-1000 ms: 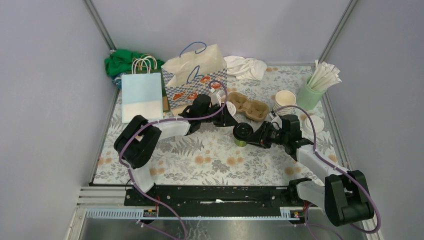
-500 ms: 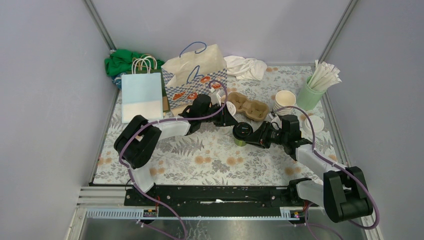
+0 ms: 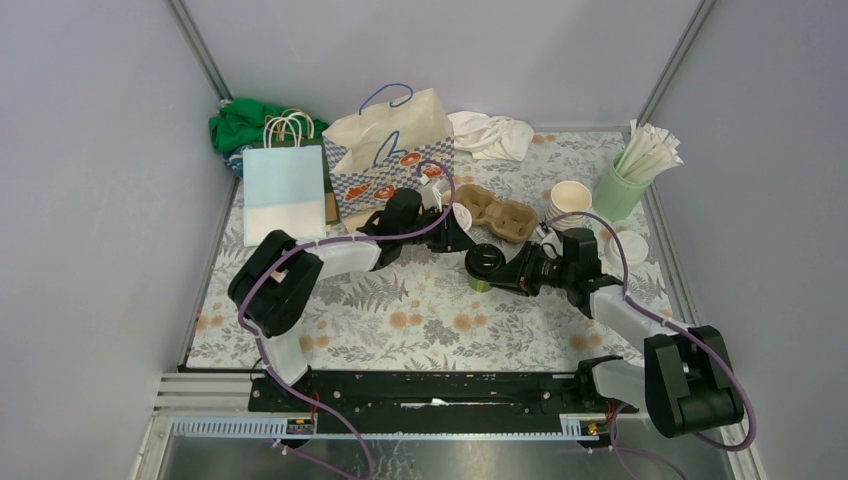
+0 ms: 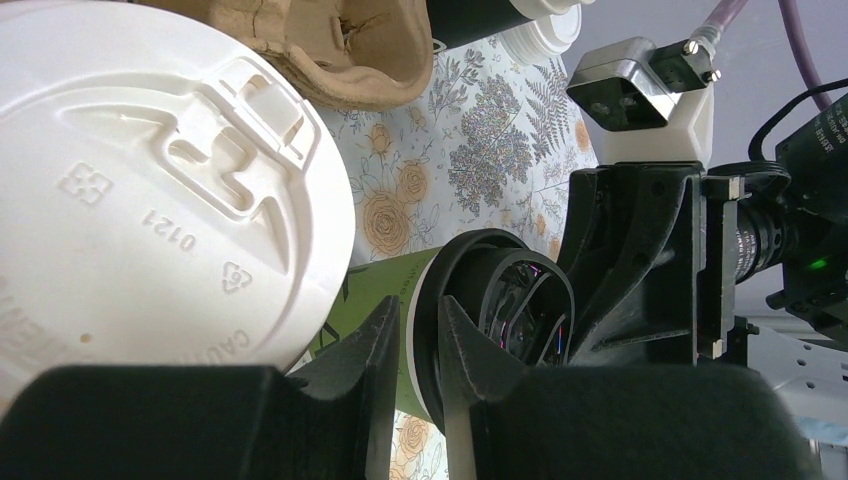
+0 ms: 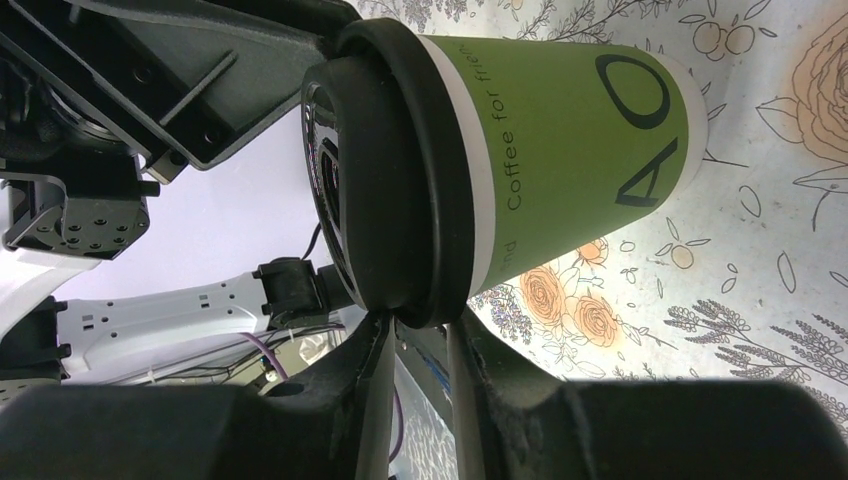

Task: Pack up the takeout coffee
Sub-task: Close the cup lid on the coffee cup.

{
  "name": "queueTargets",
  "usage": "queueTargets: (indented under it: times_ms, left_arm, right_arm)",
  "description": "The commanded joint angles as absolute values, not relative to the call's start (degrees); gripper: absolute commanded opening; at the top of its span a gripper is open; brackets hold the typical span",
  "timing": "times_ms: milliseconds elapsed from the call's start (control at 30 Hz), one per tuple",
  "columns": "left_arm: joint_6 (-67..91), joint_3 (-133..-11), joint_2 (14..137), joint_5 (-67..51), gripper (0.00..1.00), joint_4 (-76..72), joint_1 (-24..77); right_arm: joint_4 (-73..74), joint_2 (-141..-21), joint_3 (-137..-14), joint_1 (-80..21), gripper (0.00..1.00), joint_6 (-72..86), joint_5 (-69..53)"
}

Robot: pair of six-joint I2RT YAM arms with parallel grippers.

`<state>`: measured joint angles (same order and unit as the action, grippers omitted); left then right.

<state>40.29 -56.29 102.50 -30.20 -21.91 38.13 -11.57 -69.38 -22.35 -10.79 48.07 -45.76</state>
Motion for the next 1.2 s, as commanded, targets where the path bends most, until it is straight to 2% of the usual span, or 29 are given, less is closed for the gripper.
queueTargets:
  times_ms: [0, 267, 467, 733, 967, 1167]
  left_arm:
    - [37.88, -55.46, 104.84, -30.58, 0.24, -16.00, 39.59]
    - [37.44, -55.80, 104.24, -30.34, 0.24, -15.23, 39.64]
    - [35.62, -59.28, 103.46, -29.09, 0.24, -11.38, 39.55]
    - [33.21, -64.50, 101.60, -27.11, 0.24, -5.77, 39.18]
    - [32.24, -65.66, 96.99, -26.24, 0.28, -2.92, 39.18]
    - [29.35, -67.97, 92.59, -25.00, 0.40, 1.81, 39.11]
  right_arm:
    - [8.19, -72.54, -18.42, -10.20, 0.29, 41.36, -24.08]
    - [7.76, -72.94, -19.55, -9.84, 0.29, 40.90, -26.14]
    - [13.75, -66.73, -26.56, -9.83, 0.33, 39.65, -27.77]
    - [18.02, -65.04, -33.90, -9.84, 0.35, 38.49, -31.17]
    - [22.34, -61.67, -37.52, -9.88, 0.47, 37.12, -31.23]
    - [29.00, -58.76, -43.79, -9.83, 0.59, 33.17, -28.35]
